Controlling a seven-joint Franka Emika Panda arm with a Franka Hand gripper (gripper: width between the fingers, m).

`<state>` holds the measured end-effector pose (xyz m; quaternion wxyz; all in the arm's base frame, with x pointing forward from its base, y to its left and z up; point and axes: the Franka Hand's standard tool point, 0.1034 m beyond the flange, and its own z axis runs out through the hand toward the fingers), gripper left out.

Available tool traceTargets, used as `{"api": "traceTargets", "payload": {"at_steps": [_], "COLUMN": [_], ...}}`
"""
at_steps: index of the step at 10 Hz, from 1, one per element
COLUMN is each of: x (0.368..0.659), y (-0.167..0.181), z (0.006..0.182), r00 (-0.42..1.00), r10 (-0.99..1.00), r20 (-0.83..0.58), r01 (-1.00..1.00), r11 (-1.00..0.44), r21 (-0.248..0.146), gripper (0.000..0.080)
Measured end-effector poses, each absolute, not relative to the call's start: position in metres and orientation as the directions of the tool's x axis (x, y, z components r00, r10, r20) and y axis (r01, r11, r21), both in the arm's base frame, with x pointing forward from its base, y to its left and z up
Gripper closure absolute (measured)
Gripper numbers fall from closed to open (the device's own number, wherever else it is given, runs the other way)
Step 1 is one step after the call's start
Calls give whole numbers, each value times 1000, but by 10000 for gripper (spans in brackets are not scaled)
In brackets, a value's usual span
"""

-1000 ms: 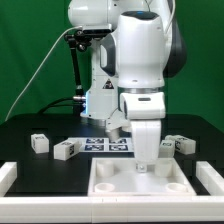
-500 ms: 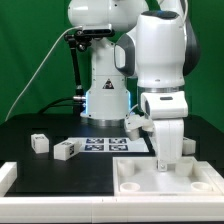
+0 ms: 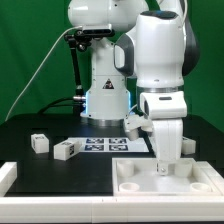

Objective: Assemble one leg

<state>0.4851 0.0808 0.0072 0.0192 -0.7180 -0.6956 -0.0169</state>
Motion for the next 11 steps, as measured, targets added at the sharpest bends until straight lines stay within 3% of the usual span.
{"api": "traceTargets", "payload": {"at_steps": [1,2,7,11], "x": [485,485,485,465], "y": [81,81,80,90], "z": [7,7,8,44], "r00": [32,32,33,177], "r10": [998,998,998,984], "r20": [51,51,51,37], "r01": [999,999,999,984], "r11": [-32,-32,-33,-178], "r21": [-4,-4,-3,23], "gripper": [256,175,151,151]}}
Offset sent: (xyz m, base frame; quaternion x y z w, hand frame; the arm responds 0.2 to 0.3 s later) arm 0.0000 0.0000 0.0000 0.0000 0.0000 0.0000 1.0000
